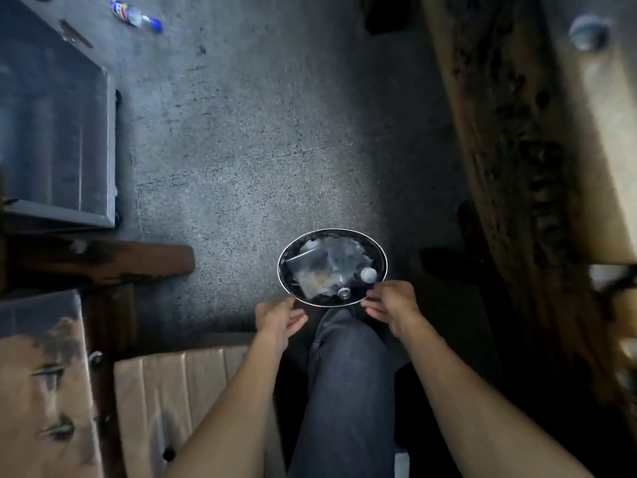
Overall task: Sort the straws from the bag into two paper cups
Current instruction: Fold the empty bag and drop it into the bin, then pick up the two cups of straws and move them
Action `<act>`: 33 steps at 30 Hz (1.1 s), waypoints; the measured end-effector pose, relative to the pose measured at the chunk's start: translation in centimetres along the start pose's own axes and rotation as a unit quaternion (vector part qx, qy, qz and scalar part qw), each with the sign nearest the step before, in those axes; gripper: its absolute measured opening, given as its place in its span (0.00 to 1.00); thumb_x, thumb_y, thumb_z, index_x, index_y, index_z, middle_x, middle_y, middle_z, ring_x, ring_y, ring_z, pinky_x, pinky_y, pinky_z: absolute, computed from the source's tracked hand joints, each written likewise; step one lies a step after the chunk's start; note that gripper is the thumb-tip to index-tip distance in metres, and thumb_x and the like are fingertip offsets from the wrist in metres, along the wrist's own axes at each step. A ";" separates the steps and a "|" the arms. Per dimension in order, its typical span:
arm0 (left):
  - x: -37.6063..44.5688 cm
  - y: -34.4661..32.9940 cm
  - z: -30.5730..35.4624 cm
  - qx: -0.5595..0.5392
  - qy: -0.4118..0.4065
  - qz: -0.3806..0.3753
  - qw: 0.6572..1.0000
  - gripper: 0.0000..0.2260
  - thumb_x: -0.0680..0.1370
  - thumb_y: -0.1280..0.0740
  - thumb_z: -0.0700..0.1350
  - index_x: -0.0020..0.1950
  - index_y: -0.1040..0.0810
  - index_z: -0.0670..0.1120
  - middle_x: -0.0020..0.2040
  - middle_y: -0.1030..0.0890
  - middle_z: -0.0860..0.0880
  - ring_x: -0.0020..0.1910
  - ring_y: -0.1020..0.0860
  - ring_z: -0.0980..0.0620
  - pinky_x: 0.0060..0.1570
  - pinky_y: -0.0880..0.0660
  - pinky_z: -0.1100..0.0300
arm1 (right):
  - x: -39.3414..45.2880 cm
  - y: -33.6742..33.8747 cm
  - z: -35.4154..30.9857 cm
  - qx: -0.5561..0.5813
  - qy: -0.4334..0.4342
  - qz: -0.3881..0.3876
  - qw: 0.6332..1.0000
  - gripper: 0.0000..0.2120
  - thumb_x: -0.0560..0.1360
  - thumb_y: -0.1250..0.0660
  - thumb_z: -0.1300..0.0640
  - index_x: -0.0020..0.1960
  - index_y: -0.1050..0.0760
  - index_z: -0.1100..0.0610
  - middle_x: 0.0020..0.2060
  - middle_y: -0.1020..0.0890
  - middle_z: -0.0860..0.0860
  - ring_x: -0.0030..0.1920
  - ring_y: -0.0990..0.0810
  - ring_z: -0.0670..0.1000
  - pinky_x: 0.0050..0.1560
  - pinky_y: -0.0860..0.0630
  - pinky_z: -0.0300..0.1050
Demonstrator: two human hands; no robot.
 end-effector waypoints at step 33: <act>-60.4 -6.6 15.6 0.419 -0.808 -0.103 0.401 0.39 0.75 0.42 0.68 0.80 0.59 0.63 0.83 0.61 0.52 0.81 0.63 0.51 0.78 0.59 0.46 | -50.0 26.5 -16.3 -0.216 0.536 0.382 0.721 0.39 0.76 0.46 0.33 0.79 0.63 0.42 0.80 0.60 0.43 0.79 0.65 0.50 0.78 0.60 0.58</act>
Point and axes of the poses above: each hand's wrist, its own x-axis towards the middle knuckle, its own y-axis out of the back of the hand, z = x × y, the point moved 1 cm from there along x, towards the middle knuckle
